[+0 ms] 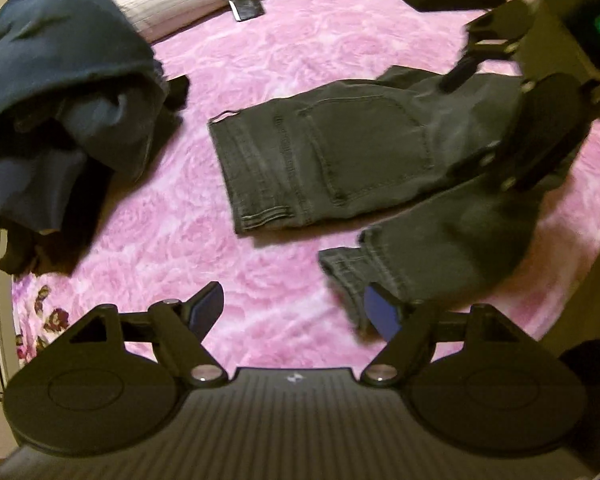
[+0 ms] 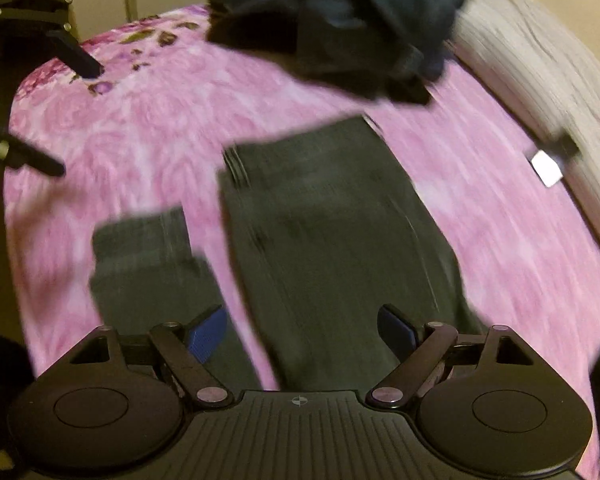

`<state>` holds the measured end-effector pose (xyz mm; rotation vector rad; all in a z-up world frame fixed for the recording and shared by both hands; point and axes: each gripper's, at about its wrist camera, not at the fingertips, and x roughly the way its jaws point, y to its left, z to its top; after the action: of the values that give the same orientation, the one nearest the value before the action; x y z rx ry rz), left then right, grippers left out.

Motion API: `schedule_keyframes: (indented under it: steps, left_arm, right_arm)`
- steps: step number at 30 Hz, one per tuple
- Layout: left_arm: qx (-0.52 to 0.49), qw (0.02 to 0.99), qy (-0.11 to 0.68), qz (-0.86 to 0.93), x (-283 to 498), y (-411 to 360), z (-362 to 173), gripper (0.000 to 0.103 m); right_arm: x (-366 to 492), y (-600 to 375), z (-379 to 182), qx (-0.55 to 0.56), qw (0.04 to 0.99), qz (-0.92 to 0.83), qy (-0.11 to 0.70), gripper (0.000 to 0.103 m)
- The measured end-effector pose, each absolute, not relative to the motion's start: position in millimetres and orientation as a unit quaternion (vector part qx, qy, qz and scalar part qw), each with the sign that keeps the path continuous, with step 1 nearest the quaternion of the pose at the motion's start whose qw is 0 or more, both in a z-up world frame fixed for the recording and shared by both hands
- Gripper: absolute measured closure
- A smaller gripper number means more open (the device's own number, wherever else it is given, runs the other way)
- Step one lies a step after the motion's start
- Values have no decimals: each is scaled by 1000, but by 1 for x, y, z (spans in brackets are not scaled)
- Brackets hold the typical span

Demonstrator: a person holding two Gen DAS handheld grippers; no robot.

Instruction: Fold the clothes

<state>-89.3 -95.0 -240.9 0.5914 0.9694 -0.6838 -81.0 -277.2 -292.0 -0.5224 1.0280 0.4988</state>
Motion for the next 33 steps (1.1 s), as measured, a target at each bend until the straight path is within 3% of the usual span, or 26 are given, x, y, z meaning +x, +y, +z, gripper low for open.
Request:
schedule_keyframes:
  steps: [8,9,10,11,15,22,25,33]
  left_arm:
    - [260,786,475,-300,-88,-37,-274,29]
    - [256,785,480,-295,-88,-31,-278,29]
    - [253,785,485,-291,-87,-27,-280,29]
    - [251,785,488,-289,-85,-23,-280,29]
    - [235,790,486,-290,-74,-20,-274,28]
    - [81,824,474,-300,-16,-59,-250,22]
    - [42,829,465,-308,7,-93,-250,15]
    - [52,824,522,-213,34,-130,-319,16]
  right_arm:
    - [-26,-182,-383,-331,765,280,476,18]
    - [-22,-180,-388,-332,764,275,479,23]
    - [-17,-183,-385,-313,773,267,482,60]
    - [-12,-187,-382,-294,782,258,485,81]
    - [-11,-223,-333,-208,829,216,473,95]
    - [-34,-337,-228,-68,898,72,428,96]
    - [-48,-379,-214,-22,908,24,418,96]
    - [-69,-432,-205,14,914,-5,406,96]
